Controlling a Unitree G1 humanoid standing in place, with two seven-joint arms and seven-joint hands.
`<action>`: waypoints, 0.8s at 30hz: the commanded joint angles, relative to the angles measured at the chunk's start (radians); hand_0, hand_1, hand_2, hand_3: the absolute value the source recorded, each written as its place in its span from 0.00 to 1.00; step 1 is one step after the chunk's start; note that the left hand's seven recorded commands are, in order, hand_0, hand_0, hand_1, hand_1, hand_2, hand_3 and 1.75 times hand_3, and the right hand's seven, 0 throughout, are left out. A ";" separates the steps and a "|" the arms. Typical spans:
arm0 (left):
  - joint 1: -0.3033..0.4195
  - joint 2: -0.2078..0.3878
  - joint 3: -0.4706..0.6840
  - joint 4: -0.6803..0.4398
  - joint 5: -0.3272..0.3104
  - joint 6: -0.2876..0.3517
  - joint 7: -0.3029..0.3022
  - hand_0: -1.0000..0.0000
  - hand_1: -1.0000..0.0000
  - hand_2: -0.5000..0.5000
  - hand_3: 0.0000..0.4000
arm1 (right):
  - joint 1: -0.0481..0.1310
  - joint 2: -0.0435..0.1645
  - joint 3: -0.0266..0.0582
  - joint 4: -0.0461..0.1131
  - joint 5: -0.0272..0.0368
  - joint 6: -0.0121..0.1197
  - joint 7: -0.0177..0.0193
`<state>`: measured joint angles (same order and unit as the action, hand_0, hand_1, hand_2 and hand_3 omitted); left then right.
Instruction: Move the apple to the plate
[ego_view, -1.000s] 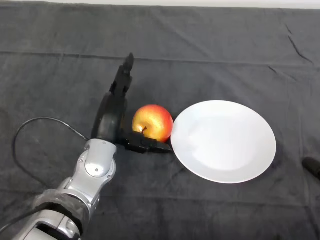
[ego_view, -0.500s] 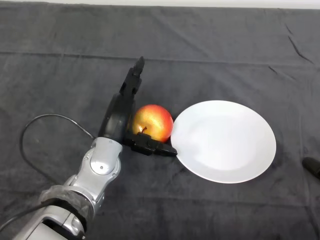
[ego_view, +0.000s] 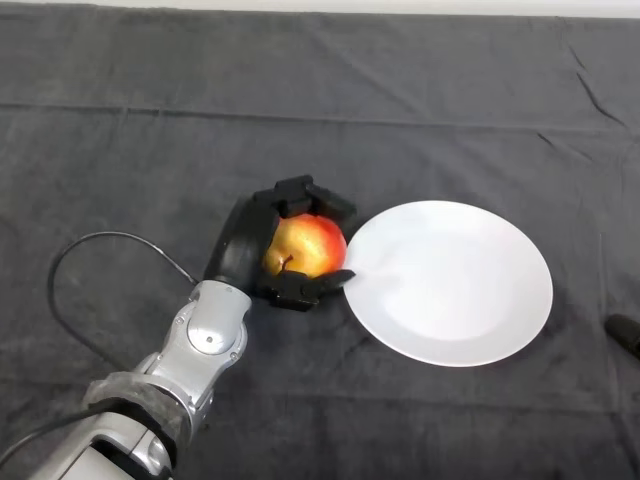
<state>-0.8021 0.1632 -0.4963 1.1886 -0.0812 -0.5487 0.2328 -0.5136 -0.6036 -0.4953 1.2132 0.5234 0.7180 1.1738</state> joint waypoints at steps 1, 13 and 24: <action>-0.071 0.033 0.005 0.027 -0.006 0.013 0.001 0.00 0.00 0.50 1.00 | 0.000 -0.015 -0.0106 -0.006 -0.0012 0.001 -0.0013; -0.141 0.002 0.017 0.004 0.052 0.011 0.088 0.00 0.00 0.50 1.00 | -0.001 -0.016 -0.0105 -0.005 -0.0015 0.001 -0.0005; -0.131 -0.084 -0.092 -0.040 0.072 -0.014 0.145 0.00 0.00 0.50 1.00 | -0.001 -0.016 -0.0103 -0.004 -0.0018 0.001 0.0002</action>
<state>-0.8912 0.0884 -0.5813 1.1826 -0.0150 -0.5411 0.3719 -0.5201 -0.6035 -0.4959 1.2135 0.5234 0.7180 1.1742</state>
